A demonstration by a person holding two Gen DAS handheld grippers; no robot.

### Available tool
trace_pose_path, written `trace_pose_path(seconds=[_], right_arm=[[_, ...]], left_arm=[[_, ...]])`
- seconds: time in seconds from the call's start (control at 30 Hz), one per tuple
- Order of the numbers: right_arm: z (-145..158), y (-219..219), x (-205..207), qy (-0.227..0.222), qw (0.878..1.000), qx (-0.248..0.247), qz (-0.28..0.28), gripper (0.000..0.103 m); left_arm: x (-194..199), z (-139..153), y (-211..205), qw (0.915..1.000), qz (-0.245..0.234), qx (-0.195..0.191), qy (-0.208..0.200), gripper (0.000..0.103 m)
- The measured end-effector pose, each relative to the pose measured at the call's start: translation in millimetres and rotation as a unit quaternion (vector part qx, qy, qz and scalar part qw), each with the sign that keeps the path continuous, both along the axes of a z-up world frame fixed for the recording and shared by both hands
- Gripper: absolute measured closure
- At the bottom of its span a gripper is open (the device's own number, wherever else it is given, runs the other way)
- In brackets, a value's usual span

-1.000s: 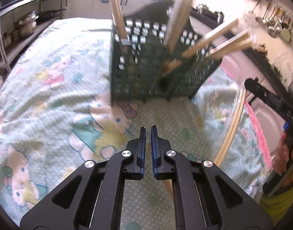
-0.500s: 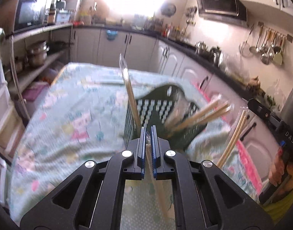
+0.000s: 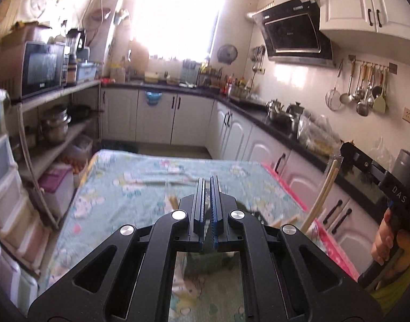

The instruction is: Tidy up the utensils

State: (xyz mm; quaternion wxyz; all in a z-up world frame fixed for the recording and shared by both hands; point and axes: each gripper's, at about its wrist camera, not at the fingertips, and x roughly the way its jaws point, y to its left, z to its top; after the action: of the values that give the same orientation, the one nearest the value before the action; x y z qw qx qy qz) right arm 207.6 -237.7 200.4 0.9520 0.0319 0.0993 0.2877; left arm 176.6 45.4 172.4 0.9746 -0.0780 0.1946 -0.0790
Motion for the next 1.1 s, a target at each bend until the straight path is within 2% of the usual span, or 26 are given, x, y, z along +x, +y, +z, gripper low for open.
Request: trace_pose_path(seconds=[0.33,0.6,0.8,1.1], right_arm=[[28.5,11.9,23.9,-0.02,1.0,0.003,0.004,0.102],[32.9,7.5,42.5,-0.022,1.0,0.012,-0.01,0.102],[23.7,8.4,56.6,-0.009,1.0,0.007,-0.011,0.102],[-11.2,9.3,72.6,0.038,0.999,0.001,-0.016,0.102]], left_arm=[[18.4,41.6,-9.3,0.999,0.003,0.006,-0.044,0.101],[37.7,57.2,-17.9,0.998,0.006,0.002,-0.063,0.101],[51.1,56.4,-22.7,0.9977,0.01,0.0,-0.067,0.101],[72.8,27.3,-33.3,0.9992,-0.001,-0.004,-0.039,0.101]])
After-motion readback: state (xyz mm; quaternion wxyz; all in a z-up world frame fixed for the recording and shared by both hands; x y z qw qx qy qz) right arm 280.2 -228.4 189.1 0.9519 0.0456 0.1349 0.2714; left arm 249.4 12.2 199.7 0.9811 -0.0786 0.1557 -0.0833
